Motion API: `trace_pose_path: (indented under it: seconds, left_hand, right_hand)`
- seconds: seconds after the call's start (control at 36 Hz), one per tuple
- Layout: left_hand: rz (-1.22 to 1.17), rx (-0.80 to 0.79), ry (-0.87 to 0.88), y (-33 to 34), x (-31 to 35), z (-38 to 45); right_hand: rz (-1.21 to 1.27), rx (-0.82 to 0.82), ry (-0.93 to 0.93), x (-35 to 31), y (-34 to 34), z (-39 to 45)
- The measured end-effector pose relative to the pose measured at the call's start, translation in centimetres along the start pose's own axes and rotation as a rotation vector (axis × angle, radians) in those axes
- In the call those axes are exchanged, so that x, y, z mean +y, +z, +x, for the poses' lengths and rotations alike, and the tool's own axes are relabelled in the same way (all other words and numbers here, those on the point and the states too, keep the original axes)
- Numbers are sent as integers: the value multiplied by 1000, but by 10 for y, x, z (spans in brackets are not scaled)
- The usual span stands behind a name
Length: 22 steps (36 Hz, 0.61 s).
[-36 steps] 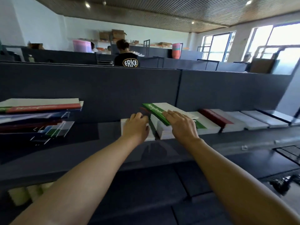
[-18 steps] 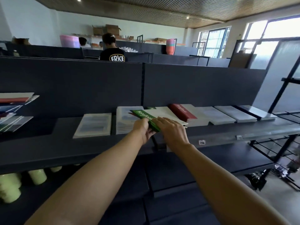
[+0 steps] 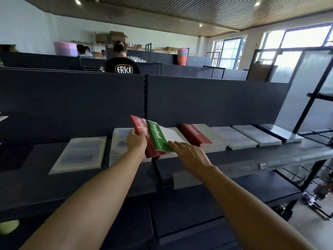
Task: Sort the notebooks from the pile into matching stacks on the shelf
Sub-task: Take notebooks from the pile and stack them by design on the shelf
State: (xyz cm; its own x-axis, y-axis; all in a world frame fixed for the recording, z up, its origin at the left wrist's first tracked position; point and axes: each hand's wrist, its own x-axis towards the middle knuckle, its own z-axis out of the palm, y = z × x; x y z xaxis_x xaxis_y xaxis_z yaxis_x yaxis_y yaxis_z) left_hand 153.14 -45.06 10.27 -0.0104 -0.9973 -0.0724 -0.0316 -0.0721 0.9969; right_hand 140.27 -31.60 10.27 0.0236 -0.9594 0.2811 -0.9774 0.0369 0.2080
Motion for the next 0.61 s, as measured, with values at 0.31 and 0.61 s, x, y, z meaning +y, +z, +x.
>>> trace_pose_path:
  seconds: [0.31, 0.61]
  left_hand:
    - [-179, 197, -72, -39, 15, 54]
    - [-231, 8, -132, 11, 22, 48]
  right_hand:
    - [23, -212, 101, 25, 31, 40]
    - [424, -164, 392, 45, 44, 72]
